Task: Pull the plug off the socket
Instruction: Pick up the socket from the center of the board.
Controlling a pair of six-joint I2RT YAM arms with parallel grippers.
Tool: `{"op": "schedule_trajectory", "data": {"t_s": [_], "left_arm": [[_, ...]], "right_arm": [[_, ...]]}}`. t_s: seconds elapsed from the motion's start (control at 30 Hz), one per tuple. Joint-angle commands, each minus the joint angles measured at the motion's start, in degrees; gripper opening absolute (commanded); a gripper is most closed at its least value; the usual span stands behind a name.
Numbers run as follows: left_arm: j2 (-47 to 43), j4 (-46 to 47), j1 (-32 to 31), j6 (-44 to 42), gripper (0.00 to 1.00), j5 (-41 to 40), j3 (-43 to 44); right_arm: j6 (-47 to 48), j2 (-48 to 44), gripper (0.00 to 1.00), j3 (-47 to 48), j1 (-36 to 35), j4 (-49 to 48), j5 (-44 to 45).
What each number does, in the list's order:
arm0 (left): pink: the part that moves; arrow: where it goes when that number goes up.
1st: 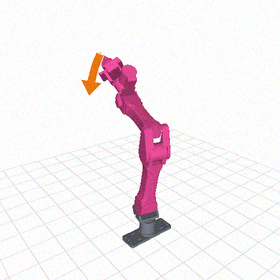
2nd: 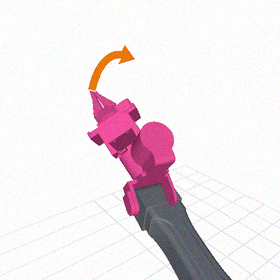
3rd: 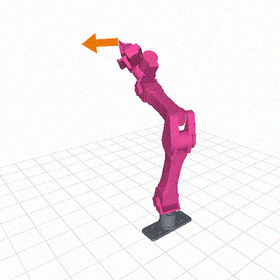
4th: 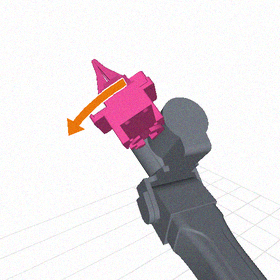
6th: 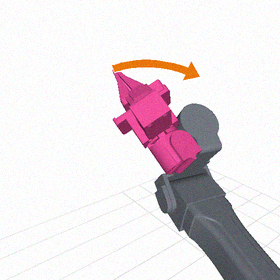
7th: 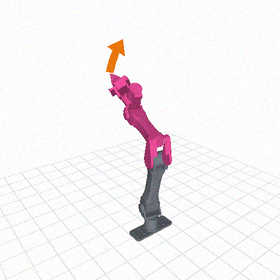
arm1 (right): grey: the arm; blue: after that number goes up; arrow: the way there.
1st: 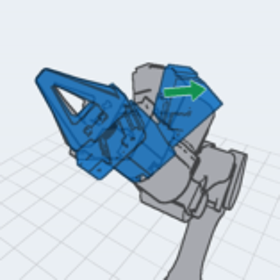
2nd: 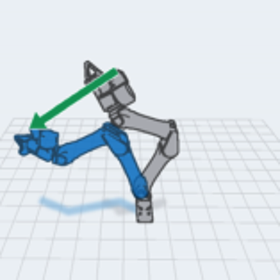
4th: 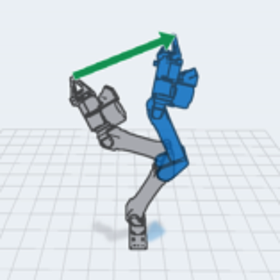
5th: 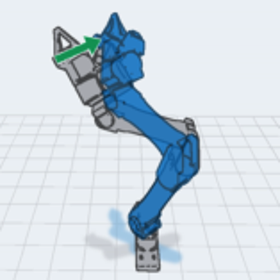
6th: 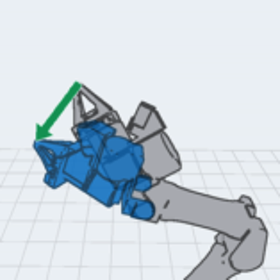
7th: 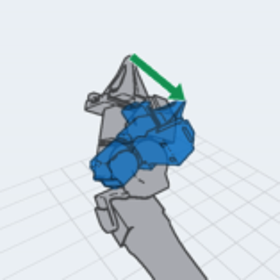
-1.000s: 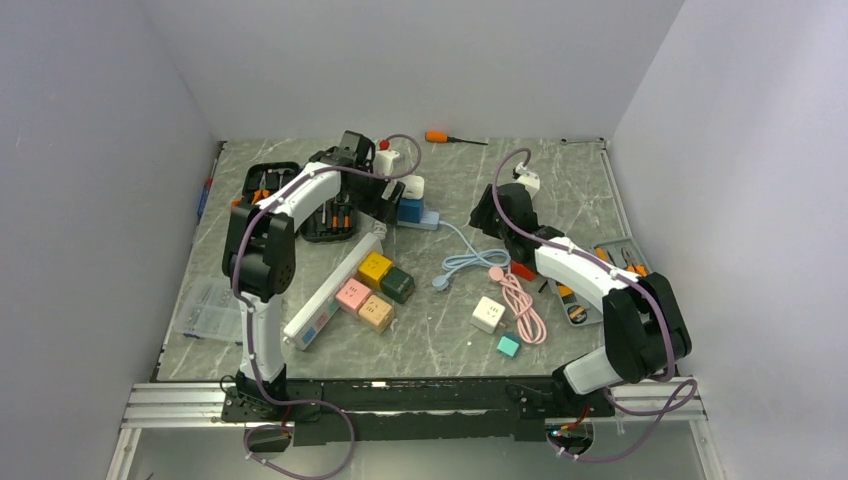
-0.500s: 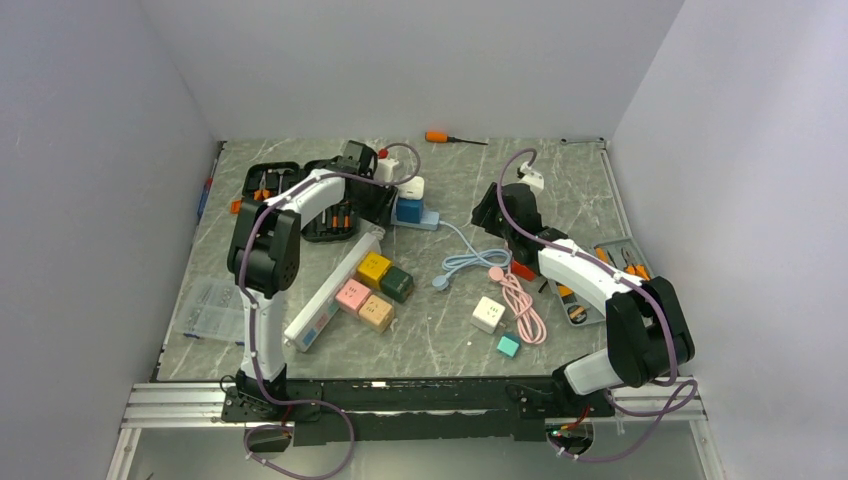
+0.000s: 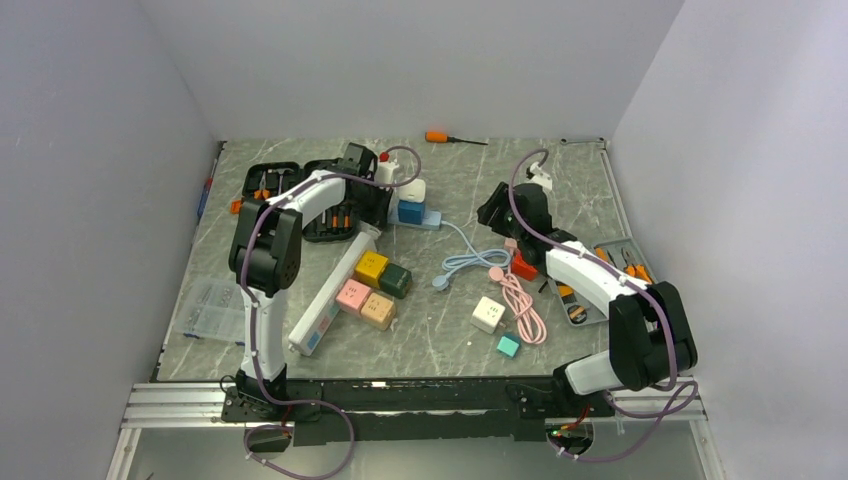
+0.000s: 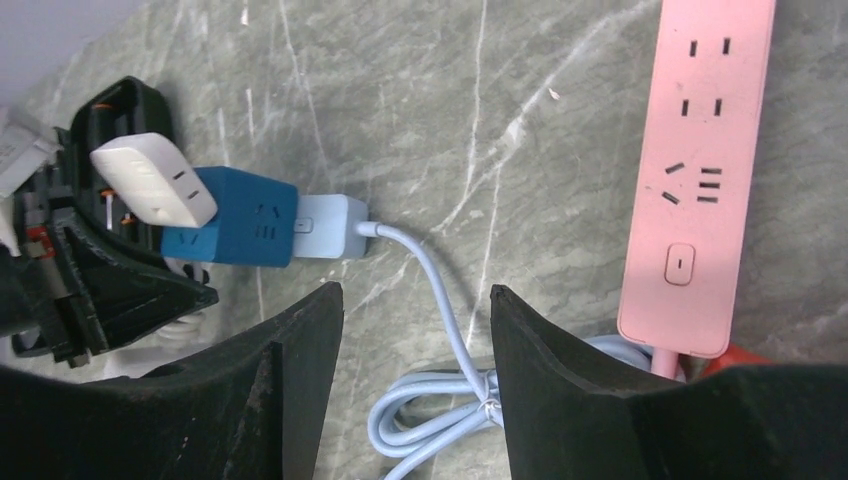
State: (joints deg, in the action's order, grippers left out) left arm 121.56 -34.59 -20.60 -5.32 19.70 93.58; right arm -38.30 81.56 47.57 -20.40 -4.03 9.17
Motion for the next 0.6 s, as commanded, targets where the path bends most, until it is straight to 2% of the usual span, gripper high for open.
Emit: {"op": "schedule_trajectory", "data": {"t_s": [0.0,0.3,0.57], "left_arm": [[-2.04,0.0,-0.32,-5.79,0.0,8.78,3.49],[-10.59,-5.0,-0.35,-16.49,0.0,19.37,3.88],[-19.28,-8.58,-0.66,-26.1,0.0,24.4,1.67]], "right_arm": [[1.85,-2.54,0.58,-1.3,2.63,-7.05,-8.01],[4.45,3.25,0.57,3.2,4.78,-10.57,-21.53],[4.5,8.18,0.57,5.37,7.05,-12.83,-25.14]]}}
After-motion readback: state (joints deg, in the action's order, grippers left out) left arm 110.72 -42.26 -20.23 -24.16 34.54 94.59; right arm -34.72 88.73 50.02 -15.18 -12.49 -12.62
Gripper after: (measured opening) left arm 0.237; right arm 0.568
